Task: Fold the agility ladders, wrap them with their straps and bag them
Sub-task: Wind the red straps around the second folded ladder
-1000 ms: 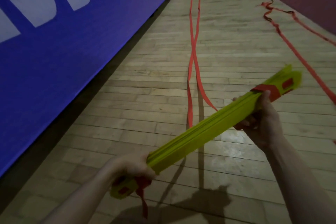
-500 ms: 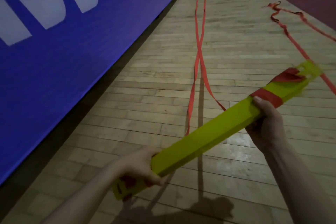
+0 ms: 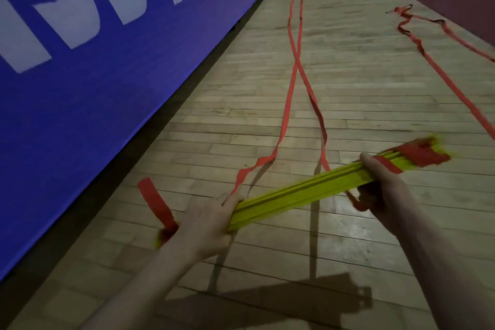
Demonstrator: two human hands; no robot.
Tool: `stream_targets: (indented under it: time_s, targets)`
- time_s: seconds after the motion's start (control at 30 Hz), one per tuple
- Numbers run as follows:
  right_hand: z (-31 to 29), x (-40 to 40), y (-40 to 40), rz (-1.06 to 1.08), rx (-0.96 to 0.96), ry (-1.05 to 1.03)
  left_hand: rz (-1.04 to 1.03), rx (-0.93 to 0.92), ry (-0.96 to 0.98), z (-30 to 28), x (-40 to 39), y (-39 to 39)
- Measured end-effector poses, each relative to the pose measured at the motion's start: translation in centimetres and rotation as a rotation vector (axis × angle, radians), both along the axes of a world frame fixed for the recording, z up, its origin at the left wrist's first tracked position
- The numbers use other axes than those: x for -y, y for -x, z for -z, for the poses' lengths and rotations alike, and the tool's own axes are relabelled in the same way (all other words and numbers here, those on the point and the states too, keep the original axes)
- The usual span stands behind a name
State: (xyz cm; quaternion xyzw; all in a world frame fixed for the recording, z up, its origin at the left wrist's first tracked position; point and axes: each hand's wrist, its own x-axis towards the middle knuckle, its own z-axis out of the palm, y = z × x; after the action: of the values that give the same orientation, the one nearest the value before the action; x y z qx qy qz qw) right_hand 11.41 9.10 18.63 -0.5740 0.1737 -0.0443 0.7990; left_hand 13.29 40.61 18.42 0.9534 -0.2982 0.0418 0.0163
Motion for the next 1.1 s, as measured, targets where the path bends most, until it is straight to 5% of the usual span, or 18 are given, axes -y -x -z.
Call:
stream_targets:
  time_s: [0.13, 0.3, 0.43, 0.6, 0.7, 0.83, 1.0, 1.1]
  targets:
    - [-1.6, -1.3, -0.7, -0.164, 0.251, -0.106, -0.068, -0.785, 0.069, -0.6, 0.0, -1.5]
    - [-3.0, -1.9, -1.2, -0.201, 0.326, -0.213, -0.252, -0.876, 0.29, 0.3, 0.2, 0.2]
    - [-1.5, -1.5, 0.0, -0.133, 0.346, -0.354, -0.168, -1.008, 0.165, -2.5, 1.2, 0.0]
    - [-0.8, -1.1, 0.5, -0.105, 0.378, -0.509, -0.11, -1.263, 0.303, -3.6, 3.1, 0.1]
    - [-1.2, 0.3, 0.5, -0.102, 0.219, -0.268, -0.155, -1.121, 0.216, -3.6, 4.3, 0.2]
    - [-0.5, 1.1, 1.3, -0.106, -0.096, 0.163, -0.092, -0.548, 0.106, -3.3, 4.5, -0.3]
    - [0.7, -0.1, 1.4, 0.086, -0.238, -0.092, 0.013, 0.294, -0.117, -1.2, 4.9, -0.1]
    - [0.7, -0.3, 1.0, 0.158, -0.042, -0.278, 0.038, -0.051, -0.095, -3.1, 5.1, -1.0]
